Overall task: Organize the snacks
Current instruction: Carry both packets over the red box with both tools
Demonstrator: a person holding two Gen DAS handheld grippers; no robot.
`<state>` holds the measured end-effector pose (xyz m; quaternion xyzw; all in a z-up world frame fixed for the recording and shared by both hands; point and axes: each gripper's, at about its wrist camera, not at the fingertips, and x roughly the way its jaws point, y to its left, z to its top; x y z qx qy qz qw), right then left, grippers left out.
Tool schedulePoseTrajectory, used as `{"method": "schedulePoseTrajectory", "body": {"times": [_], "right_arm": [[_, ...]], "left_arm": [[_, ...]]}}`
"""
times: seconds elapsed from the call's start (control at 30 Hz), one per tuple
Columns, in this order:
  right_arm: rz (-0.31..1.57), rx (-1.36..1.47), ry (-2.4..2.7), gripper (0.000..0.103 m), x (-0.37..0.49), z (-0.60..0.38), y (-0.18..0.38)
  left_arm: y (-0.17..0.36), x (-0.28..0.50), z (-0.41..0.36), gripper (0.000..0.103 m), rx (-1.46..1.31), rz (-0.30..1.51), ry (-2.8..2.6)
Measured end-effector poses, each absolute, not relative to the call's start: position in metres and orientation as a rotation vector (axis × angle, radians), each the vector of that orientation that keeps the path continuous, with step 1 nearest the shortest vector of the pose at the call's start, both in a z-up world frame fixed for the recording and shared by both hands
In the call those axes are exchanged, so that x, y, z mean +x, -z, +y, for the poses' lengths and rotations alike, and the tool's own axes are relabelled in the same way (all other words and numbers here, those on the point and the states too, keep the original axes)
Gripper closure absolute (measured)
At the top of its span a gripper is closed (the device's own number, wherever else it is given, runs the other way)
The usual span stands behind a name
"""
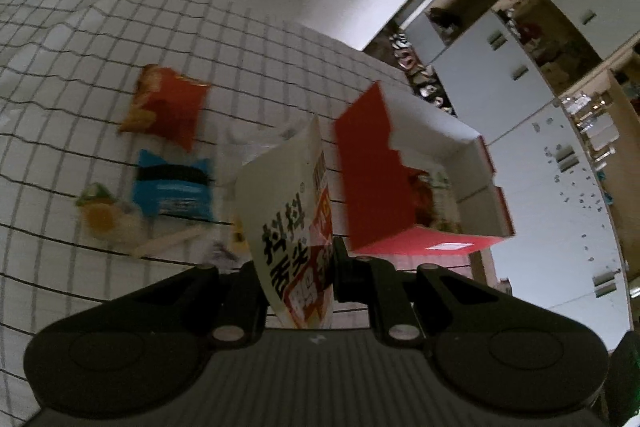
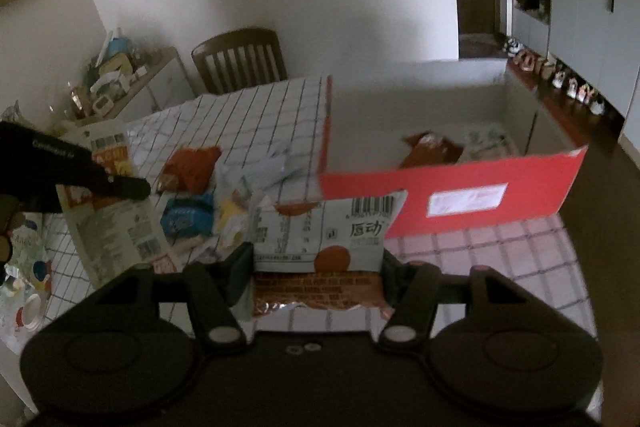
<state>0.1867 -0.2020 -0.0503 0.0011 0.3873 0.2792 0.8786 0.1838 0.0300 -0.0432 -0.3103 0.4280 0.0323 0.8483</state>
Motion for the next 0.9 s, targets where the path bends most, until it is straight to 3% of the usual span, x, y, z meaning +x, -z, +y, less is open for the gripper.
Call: {"method": "schedulePoseTrajectory", "body": {"times": [0.43, 0.9], "right_arm": [[0.719, -0.016, -0.572, 0.042, 0.247, -0.255, 0.025], [0.731, -0.037, -0.518, 0.042, 0.325, -0.283, 0.039]], "left_arm": [[0.006, 0.255, -0.059, 0.090, -0.570, 0.843, 0.012], [-0.006, 0.358, -0.121, 0.090, -0.483, 0.808, 0.019]]}}
